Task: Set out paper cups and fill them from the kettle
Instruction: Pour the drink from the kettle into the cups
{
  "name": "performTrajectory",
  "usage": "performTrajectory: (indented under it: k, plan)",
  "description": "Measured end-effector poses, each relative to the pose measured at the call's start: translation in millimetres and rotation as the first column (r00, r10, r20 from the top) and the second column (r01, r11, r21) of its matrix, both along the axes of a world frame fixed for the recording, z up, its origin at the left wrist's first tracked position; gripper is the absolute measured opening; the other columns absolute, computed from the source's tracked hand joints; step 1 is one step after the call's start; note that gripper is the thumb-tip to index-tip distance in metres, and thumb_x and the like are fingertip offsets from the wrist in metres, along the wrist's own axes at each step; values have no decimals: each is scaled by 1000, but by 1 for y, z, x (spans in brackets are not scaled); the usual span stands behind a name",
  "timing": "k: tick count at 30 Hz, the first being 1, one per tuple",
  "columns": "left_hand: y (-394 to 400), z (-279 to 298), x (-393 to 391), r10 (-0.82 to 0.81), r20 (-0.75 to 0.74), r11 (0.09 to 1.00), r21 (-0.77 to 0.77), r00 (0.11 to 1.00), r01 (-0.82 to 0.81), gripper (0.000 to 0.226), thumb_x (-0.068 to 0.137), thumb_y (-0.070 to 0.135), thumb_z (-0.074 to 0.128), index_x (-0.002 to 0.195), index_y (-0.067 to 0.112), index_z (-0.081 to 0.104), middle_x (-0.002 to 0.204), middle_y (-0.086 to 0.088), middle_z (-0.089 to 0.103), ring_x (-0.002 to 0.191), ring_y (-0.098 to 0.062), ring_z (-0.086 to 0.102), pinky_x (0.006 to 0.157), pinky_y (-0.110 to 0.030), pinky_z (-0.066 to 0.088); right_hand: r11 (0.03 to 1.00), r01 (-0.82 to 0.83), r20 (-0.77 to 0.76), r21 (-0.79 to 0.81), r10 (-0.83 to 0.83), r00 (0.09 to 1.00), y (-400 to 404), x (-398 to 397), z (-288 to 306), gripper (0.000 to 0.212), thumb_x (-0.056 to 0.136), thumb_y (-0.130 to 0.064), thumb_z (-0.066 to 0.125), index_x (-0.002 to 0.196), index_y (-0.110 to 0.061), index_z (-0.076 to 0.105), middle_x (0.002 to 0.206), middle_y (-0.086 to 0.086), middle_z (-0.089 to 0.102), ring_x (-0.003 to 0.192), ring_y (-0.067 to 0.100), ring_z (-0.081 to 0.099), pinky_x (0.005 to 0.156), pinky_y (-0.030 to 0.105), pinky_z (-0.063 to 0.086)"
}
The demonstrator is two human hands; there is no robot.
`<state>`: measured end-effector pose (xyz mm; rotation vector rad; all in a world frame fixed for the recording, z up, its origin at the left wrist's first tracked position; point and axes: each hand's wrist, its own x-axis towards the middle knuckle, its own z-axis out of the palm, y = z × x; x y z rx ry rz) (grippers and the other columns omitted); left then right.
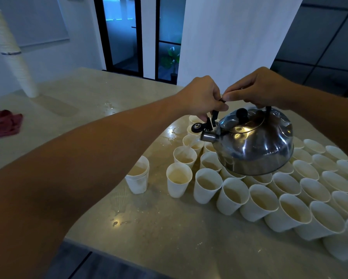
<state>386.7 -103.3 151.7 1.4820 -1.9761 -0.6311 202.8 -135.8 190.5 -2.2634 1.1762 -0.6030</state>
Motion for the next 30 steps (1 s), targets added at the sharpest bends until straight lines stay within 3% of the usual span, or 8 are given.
performTrajectory:
  k: [3, 6, 9, 15, 21, 30]
  plan:
    - [-1, 3, 0, 8, 8, 1000, -20, 1000, -8, 16, 86, 32, 76, 84, 16, 72, 84, -6, 73, 59, -19, 72, 62, -30, 62, 1000, 19, 35, -6, -19, 999, 0, 0, -1, 16, 73, -46, 79, 86, -36, 80, 68, 25, 56, 64, 28, 41, 51, 28, 36]
    - [-1, 11, 3, 9, 25, 1000, -12, 1000, -8, 21, 85, 31, 77, 90, 11, 75, 84, -8, 74, 60, -22, 72, 63, -34, 62, 1000, 24, 84, 4, -24, 996, 2, 0, -2, 16, 74, -46, 77, 88, -38, 78, 63, 15, 55, 56, 21, 41, 49, 27, 38]
    - [2, 19, 6, -1, 36, 1000, 1, 999, 1, 22, 84, 29, 78, 91, 9, 76, 85, -9, 74, 61, -23, 73, 64, -36, 63, 1000, -1, 113, 8, 0, 994, 4, 2, 1, 24, 73, -46, 75, 93, -34, 78, 63, 15, 52, 42, 11, 37, 46, 25, 37]
    - [13, 30, 17, -62, 33, 993, 98, 998, 59, 23, 84, 27, 78, 95, 7, 75, 86, -10, 76, 67, -26, 74, 73, -39, 63, 994, -82, 141, 73, 71, 988, 7, 7, 3, 30, 75, -40, 76, 101, -24, 79, 52, 4, 39, 45, 14, 29, 45, 23, 30]
    - [24, 26, 24, -118, -14, 976, 182, 993, 118, 27, 84, 23, 78, 98, 0, 73, 88, -16, 75, 72, -30, 75, 74, -41, 62, 980, -149, 124, 134, 133, 983, 14, 12, -1, 26, 74, -38, 77, 96, -24, 81, 54, 9, 33, 49, 18, 22, 44, 23, 24]
    - [28, 21, 27, -148, -86, 951, 262, 985, 166, 28, 87, 22, 75, 101, -1, 71, 92, -15, 75, 78, -31, 75, 72, -34, 62, 979, -172, 17, 108, 171, 985, 25, 18, 8, 27, 72, -35, 76, 96, -22, 80, 52, 9, 45, 45, 14, 30, 43, 22, 28]
